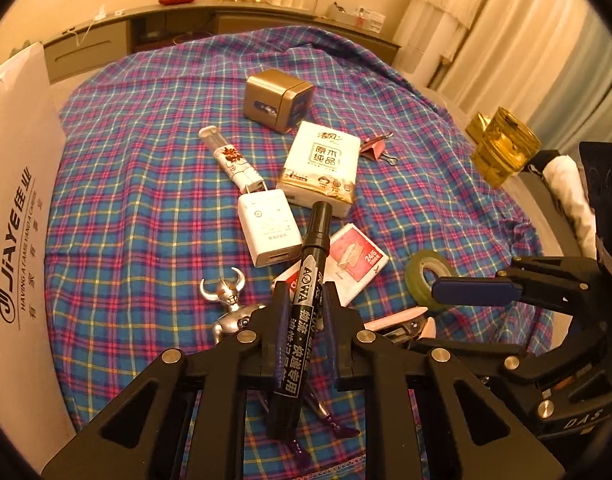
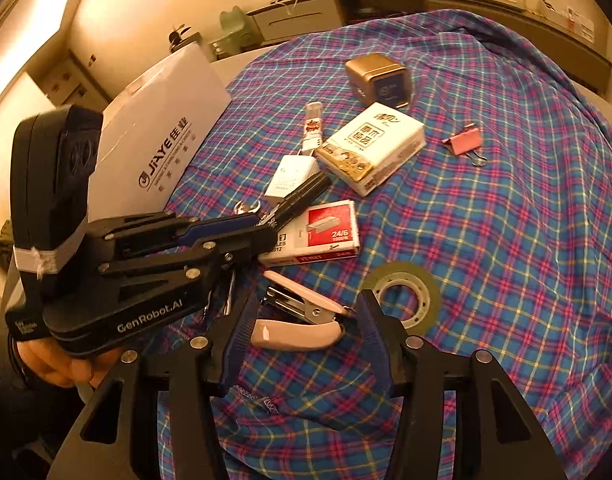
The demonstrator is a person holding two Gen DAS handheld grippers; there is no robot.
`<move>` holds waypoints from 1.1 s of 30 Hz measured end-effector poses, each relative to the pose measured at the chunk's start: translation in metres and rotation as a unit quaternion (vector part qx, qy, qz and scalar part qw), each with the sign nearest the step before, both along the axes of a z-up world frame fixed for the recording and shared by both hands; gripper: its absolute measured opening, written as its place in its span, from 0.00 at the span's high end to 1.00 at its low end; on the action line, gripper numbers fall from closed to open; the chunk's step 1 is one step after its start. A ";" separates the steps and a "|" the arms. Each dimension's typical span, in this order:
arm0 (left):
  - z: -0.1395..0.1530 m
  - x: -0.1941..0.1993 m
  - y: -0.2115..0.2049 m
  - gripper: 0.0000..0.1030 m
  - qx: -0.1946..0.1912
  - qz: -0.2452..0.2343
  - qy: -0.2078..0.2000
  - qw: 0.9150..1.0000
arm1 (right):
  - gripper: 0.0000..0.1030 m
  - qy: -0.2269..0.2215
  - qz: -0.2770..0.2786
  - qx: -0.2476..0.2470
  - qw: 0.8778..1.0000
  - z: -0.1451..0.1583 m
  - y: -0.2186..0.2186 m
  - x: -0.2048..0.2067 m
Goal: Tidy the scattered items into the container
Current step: 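Grasp the pink stapler with the right tool and lift it while the left holds the marker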
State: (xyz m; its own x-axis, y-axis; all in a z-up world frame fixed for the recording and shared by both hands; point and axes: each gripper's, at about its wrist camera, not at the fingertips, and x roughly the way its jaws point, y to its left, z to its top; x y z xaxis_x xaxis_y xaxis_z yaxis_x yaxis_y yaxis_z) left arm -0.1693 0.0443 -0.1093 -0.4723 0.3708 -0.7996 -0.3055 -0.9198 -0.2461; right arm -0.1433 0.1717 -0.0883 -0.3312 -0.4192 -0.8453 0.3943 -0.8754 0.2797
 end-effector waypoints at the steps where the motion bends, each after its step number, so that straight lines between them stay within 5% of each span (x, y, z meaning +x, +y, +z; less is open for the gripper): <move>1: 0.000 0.000 0.001 0.83 -0.002 -0.002 0.000 1.000 | 0.48 0.001 0.005 0.001 1.000 0.000 -0.001 0.001; 5: -0.001 0.000 0.004 0.71 -0.004 -0.008 -0.007 1.000 | 0.47 0.008 0.027 0.001 1.000 0.000 -0.008 0.006; 10: -0.004 -0.001 0.001 0.71 0.001 -0.008 -0.014 1.000 | 0.44 0.021 0.035 0.015 0.999 -0.003 -0.014 0.007; 17: -0.002 -0.002 -0.003 0.86 0.002 -0.007 -0.015 1.000 | 0.43 0.029 0.074 0.024 0.997 -0.001 -0.024 0.014; 28: 0.001 -0.011 -0.026 0.87 0.030 0.027 -0.032 0.999 | 0.35 0.073 0.121 0.087 0.986 -0.010 -0.048 0.022; 33: 0.003 -0.011 -0.029 0.87 0.029 0.031 -0.030 0.999 | 0.37 0.058 0.108 0.093 0.988 -0.021 -0.047 0.013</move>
State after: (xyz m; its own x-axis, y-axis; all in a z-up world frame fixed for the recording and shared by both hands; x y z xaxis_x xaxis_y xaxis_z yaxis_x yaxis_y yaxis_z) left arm -0.1799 0.0152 -0.1064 -0.4466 0.3893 -0.8056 -0.2321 -0.9200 -0.3159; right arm -0.1301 0.1251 -0.1090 -0.3503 -0.3315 -0.8760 0.5971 -0.7996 0.0638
